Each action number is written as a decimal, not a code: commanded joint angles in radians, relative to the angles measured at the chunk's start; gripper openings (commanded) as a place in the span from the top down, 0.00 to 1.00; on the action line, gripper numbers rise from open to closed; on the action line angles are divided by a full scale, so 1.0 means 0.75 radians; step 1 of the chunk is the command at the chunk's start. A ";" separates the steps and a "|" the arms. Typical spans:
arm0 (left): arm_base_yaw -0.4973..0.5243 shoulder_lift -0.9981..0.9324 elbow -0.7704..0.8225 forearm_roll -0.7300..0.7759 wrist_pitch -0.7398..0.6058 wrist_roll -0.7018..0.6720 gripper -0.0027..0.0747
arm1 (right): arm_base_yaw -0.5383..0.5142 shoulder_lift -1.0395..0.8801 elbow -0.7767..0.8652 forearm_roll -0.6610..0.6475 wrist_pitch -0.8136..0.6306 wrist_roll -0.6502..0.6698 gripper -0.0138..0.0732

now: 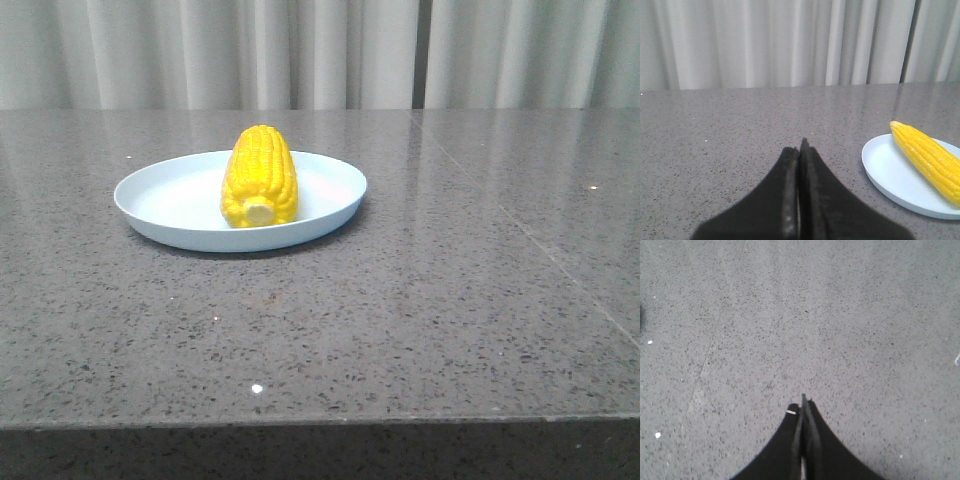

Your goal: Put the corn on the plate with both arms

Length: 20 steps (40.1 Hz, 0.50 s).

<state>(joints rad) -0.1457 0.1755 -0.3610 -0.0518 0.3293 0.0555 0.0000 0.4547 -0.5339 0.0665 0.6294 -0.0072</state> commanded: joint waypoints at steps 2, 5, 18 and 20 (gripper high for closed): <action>-0.007 0.014 -0.034 -0.005 -0.109 -0.001 0.99 | -0.007 -0.149 0.105 -0.005 -0.179 -0.018 0.91; -0.007 0.014 -0.034 -0.005 -0.109 -0.001 0.99 | -0.007 -0.244 0.165 -0.004 -0.217 -0.018 0.91; -0.007 0.014 -0.034 -0.005 -0.109 -0.001 0.99 | -0.007 -0.370 0.178 -0.004 -0.178 -0.018 0.91; -0.007 0.014 -0.034 -0.005 -0.109 -0.001 0.99 | -0.007 -0.370 0.178 -0.004 -0.163 -0.018 0.91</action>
<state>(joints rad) -0.1457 0.1755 -0.3610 -0.0518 0.3293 0.0555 0.0000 0.1695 -0.3739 0.0665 0.5603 -0.0132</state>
